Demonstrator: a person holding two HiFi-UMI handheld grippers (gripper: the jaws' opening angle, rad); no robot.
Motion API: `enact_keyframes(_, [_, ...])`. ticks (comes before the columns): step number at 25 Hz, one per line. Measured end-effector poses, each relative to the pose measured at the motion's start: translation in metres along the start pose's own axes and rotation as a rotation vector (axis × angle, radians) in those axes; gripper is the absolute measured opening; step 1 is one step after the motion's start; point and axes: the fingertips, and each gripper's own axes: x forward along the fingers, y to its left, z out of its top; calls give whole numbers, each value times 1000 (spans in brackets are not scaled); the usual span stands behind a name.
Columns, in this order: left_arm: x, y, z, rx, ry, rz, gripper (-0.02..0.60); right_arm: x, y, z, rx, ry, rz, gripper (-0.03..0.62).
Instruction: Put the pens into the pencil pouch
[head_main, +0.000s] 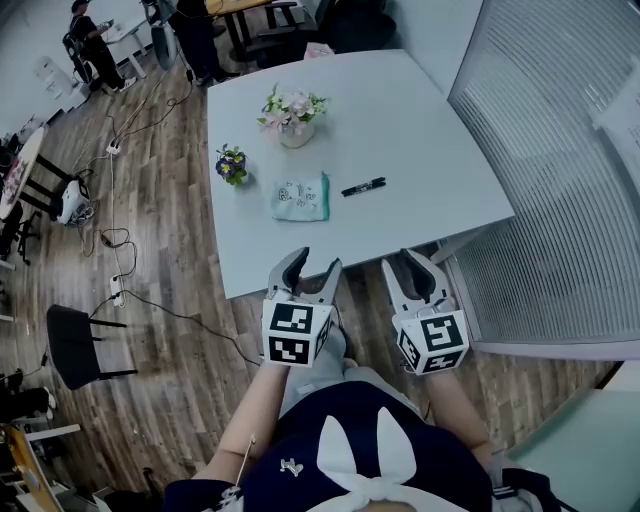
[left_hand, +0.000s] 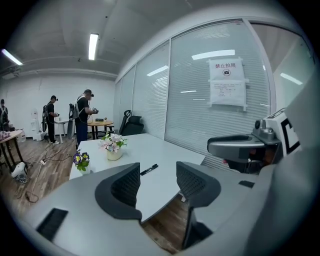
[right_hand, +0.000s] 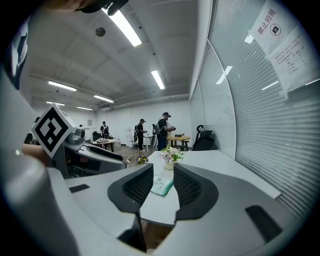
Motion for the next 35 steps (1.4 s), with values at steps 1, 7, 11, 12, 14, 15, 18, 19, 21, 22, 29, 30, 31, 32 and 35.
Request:
enact_keyframes(1, [4, 3, 1, -4, 3, -1, 218, 5, -2, -1, 2, 5, 1, 114])
enact_keyframes(7, [34, 26, 2, -15, 38, -9, 219, 37, -18, -8, 12, 44, -5, 117])
enact_keyframes(11, [56, 42, 3, -19, 62, -12, 219, 58, -26, -8, 15, 64, -4, 117])
enact_keyframes(12, [61, 46, 3, -21, 69, -12, 219, 63, -28, -7, 14, 68, -3, 117])
enact_keyframes(14, [72, 55, 4, -29, 78, -12, 219, 73, -32, -6, 14, 75, -5, 117])
enact_keyframes(15, [78, 58, 5, -35, 82, -12, 219, 78, -35, -6, 15, 79, -7, 117])
enact_keyframes(18, [93, 67, 2, -41, 115, -11, 219, 92, -42, -8, 22, 95, -11, 117])
enact_keyframes(19, [98, 70, 0, -41, 131, -10, 219, 96, -44, -9, 25, 101, -11, 117])
enact_keyframes(21, [107, 74, -1, -41, 153, -14, 218, 105, -48, -11, 32, 115, -15, 117])
enact_keyframes(22, [111, 76, -2, -43, 160, -18, 219, 109, -50, -12, 35, 120, -17, 117])
enact_keyframes(29, [146, 93, -12, -105, 225, -58, 219, 139, -66, -15, 53, 143, -42, 117])
enact_keyframes(30, [151, 96, -13, -110, 233, -62, 219, 143, -68, -15, 55, 145, -47, 117])
enact_keyframes(31, [156, 98, -14, -117, 242, -66, 219, 147, -70, -15, 58, 147, -53, 117])
enact_keyframes(32, [161, 101, -16, -128, 249, -69, 219, 151, -71, -16, 60, 151, -58, 117])
enact_keyframes(35, [177, 107, -23, -187, 273, -80, 218, 160, -75, -19, 65, 165, -71, 117])
